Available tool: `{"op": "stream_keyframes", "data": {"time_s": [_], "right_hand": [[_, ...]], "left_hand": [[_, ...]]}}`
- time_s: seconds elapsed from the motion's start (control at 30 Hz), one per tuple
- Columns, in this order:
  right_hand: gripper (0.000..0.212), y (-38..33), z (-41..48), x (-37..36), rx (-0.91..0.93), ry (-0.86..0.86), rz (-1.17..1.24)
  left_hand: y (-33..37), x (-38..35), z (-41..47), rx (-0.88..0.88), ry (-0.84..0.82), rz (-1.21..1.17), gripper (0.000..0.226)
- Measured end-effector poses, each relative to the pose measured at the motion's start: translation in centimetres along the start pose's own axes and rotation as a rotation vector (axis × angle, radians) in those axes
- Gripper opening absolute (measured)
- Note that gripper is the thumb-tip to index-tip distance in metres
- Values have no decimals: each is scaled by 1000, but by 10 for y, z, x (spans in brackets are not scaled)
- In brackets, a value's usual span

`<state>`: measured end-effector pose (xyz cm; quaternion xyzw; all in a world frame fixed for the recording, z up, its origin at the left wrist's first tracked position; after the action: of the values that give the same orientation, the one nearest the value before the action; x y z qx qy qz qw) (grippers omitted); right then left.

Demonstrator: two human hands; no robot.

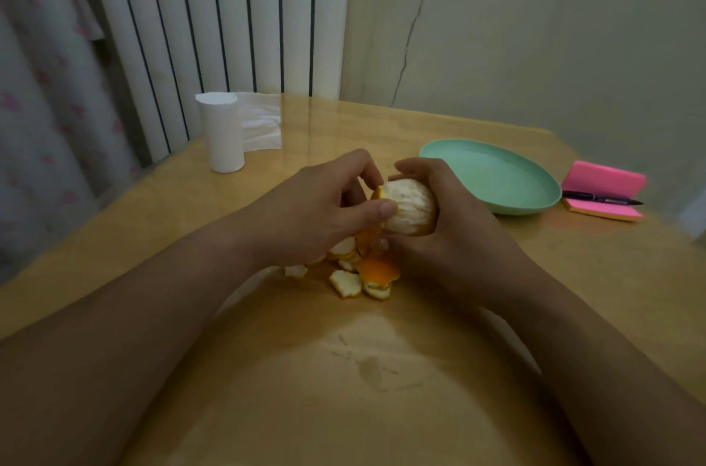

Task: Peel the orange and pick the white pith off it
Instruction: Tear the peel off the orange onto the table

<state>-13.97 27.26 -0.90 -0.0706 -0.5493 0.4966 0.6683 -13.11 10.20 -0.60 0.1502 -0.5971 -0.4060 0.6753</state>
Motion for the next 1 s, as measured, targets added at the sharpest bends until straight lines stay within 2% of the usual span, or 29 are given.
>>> {"op": "stream_keyframes", "data": {"time_s": [0.13, 0.27, 0.4, 0.67, 0.8, 1.0], "right_hand": [[68, -2, 0, 0, 50, 14, -25], [62, -3, -1, -1, 64, 19, 20], [57, -3, -2, -3, 73, -1, 31], [51, -8, 0, -7, 109, -5, 48], [52, -5, 1, -1, 109, 51, 83], [54, -7, -1, 0, 139, 65, 115]], "left_hand": [[-1, -1, 0, 4, -19, -42, 13], [-2, -1, 0, 11, -38, -126, 10], [-2, -3, 0, 7, -31, -103, 7], [-1, -10, 1, 6, 89, -43, 2], [0, -3, 3, -5, 108, -124, 8], [0, -5, 0, 49, -5, -273, 27]]}}
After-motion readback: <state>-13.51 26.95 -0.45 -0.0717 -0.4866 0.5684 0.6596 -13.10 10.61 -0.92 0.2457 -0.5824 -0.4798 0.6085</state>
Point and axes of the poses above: each hand's wrist, its own z-axis towards the middle knuckle, its own x-axis out of the back of the hand, y = z × x, the point moved 7 cm from there along z, towards the middle knuckle, and after that the axes turned 3 degrees about x, right-handed, at the moved point
